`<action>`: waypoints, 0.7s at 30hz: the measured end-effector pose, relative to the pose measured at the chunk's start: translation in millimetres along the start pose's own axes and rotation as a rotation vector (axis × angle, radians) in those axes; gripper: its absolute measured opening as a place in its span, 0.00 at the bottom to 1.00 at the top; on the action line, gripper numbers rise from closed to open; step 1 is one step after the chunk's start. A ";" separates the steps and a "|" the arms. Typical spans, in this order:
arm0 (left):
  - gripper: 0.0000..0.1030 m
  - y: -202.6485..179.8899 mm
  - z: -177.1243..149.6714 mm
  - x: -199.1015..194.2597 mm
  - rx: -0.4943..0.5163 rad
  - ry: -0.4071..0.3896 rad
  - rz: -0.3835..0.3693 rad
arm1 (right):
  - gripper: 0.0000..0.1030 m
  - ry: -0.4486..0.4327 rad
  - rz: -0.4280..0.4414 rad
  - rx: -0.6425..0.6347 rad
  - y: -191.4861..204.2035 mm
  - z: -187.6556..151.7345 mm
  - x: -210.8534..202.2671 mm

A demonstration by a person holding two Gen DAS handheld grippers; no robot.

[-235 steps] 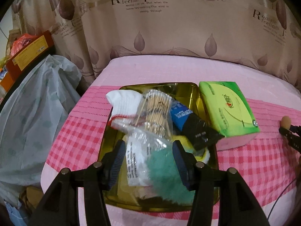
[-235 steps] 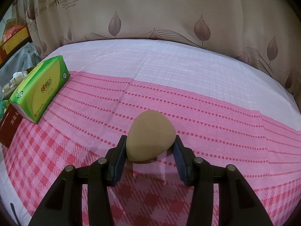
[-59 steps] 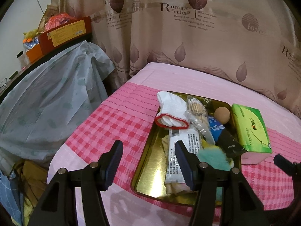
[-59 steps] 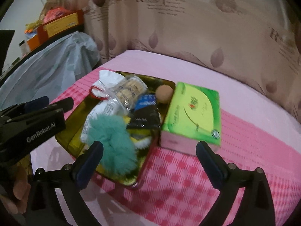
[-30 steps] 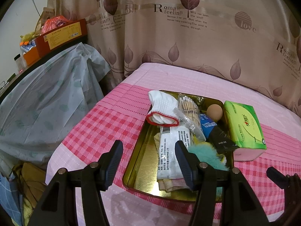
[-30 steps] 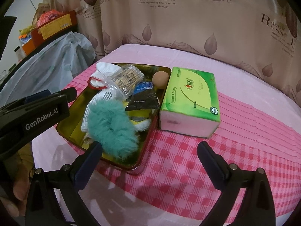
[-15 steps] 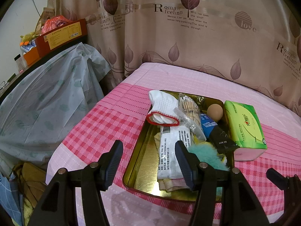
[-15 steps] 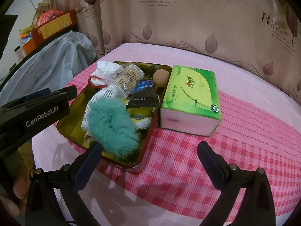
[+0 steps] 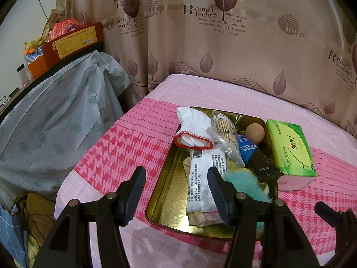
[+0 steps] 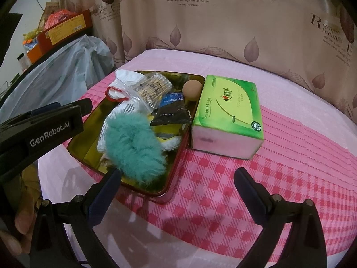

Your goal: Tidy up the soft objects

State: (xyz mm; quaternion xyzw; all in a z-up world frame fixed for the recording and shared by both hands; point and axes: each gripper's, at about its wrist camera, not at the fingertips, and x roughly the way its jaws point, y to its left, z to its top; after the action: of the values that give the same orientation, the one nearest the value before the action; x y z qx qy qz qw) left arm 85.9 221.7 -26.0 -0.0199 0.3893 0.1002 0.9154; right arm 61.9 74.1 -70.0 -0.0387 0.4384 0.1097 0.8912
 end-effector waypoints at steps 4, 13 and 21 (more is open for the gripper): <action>0.57 -0.1 0.0 0.2 0.000 0.001 0.000 | 0.97 0.001 -0.001 -0.001 0.1 0.5 0.4; 0.57 -0.1 -0.1 0.2 0.000 0.000 0.000 | 0.97 0.002 0.001 0.001 -0.6 1.4 0.9; 0.57 0.6 -0.3 -0.1 0.000 0.000 -0.003 | 0.97 0.003 0.002 0.001 -0.2 1.4 0.2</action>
State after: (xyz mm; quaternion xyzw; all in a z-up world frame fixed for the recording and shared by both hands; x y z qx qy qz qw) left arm 85.5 222.3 -26.1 -0.0204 0.3893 0.0990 0.9156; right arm 63.2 74.2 -69.3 -0.0382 0.4399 0.1102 0.8904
